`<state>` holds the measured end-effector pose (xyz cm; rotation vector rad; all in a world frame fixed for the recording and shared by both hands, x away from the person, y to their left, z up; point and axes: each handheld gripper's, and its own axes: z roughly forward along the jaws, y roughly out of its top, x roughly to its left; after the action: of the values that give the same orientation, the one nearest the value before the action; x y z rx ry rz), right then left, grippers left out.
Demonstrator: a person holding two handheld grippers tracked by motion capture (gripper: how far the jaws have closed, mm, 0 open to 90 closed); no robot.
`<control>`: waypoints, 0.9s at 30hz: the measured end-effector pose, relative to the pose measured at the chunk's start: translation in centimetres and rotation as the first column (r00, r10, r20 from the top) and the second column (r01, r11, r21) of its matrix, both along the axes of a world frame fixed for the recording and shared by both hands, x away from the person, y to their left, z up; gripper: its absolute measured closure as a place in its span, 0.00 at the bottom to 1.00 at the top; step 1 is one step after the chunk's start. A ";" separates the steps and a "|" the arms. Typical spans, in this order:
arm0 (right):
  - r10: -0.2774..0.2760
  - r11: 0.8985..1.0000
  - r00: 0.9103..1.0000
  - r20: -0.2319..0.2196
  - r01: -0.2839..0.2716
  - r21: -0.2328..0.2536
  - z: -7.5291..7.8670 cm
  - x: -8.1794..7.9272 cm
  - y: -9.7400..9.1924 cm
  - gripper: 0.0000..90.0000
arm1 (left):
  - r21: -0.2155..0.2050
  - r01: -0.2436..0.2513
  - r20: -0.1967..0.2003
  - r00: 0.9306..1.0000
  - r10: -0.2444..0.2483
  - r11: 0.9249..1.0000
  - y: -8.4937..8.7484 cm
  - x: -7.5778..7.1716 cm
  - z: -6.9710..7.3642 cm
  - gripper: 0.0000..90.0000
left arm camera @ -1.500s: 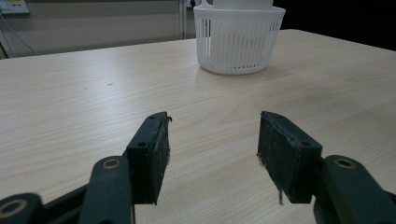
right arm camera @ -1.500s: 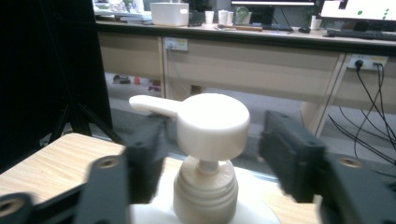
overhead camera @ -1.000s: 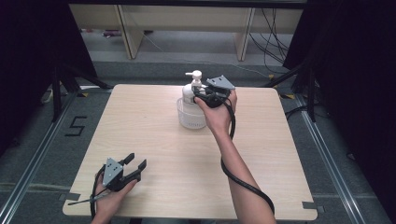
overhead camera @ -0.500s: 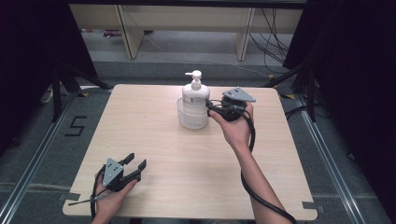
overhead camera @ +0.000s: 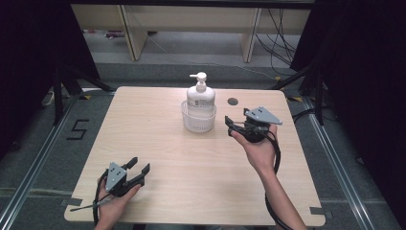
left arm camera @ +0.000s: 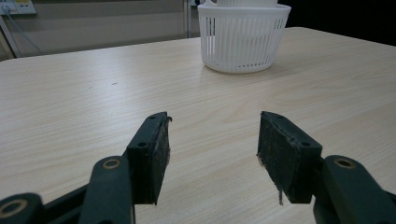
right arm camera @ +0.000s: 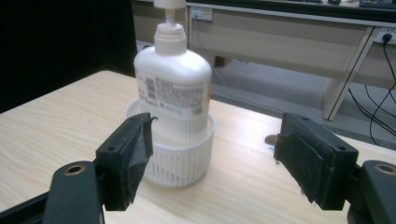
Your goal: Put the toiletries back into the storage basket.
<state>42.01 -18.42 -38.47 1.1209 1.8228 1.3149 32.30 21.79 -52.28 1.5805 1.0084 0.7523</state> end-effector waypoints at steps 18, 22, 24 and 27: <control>-0.070 0.997 0.997 -0.023 0.071 0.006 -4.3 -4.7 -5.0 0.31 | 0.001 -0.006 -0.003 1.000 0.006 1.000 0.0 0.0 0.0 0.48; -0.087 0.996 0.996 -0.020 0.087 0.005 -5.6 -5.7 -5.7 0.32 | -0.001 -0.006 -0.001 1.000 0.006 1.000 0.0 0.0 0.0 0.48; -0.090 0.996 0.996 -0.011 0.090 -0.004 -6.1 -6.2 -6.0 0.32 | -0.001 -0.007 -0.001 1.000 0.007 1.000 0.0 0.0 0.0 0.48; -0.098 0.995 0.995 -0.024 0.098 -0.007 -6.8 -7.1 -6.3 0.32 | 0.002 -0.007 -0.001 1.000 0.007 1.000 0.0 0.0 0.0 0.48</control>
<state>34.87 -24.75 -45.26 1.2121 1.7644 1.2436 32.29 21.78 -52.28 1.5798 1.0141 0.7573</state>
